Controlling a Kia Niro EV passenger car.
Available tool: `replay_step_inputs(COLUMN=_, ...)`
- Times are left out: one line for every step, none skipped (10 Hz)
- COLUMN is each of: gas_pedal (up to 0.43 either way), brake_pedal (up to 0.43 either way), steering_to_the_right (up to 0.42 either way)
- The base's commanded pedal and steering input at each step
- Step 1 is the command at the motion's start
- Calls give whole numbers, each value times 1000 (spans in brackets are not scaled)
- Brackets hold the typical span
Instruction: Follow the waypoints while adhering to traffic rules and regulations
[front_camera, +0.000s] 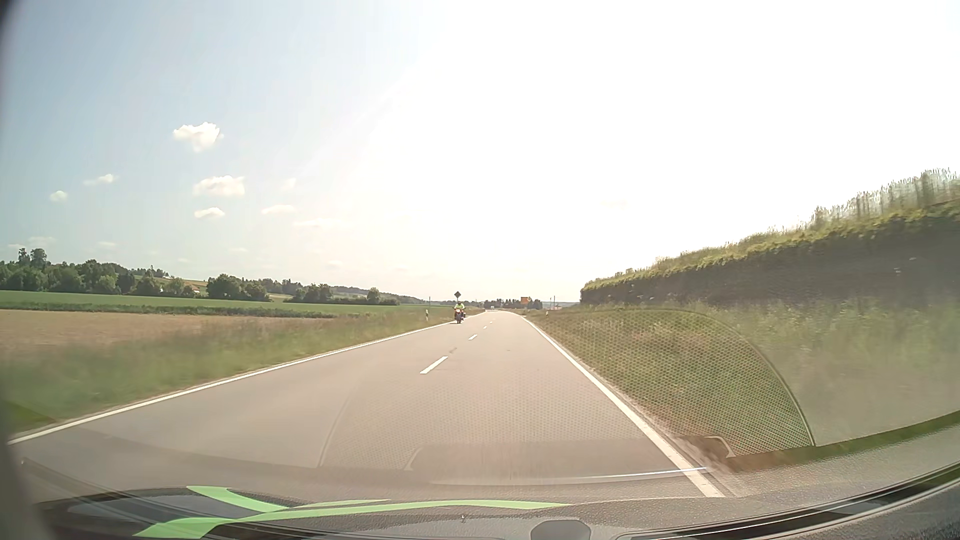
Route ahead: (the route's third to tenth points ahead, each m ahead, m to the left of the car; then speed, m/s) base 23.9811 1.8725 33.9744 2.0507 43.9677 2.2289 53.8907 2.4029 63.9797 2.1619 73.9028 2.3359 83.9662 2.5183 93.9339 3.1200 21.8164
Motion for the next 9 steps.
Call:
replay_step_inputs(gas_pedal=177, brake_pedal=0, steering_to_the_right=-1)
replay_step_inputs(gas_pedal=177, brake_pedal=0, steering_to_the_right=-1)
replay_step_inputs(gas_pedal=177, brake_pedal=0, steering_to_the_right=-2)
replay_step_inputs(gas_pedal=177, brake_pedal=0, steering_to_the_right=-1)
replay_step_inputs(gas_pedal=177, brake_pedal=0, steering_to_the_right=-1)
replay_step_inputs(gas_pedal=177, brake_pedal=0, steering_to_the_right=-2)
replay_step_inputs(gas_pedal=169, brake_pedal=0, steering_to_the_right=-1)
replay_step_inputs(gas_pedal=169, brake_pedal=0, steering_to_the_right=-2)
replay_step_inputs(gas_pedal=157, brake_pedal=0, steering_to_the_right=-2)
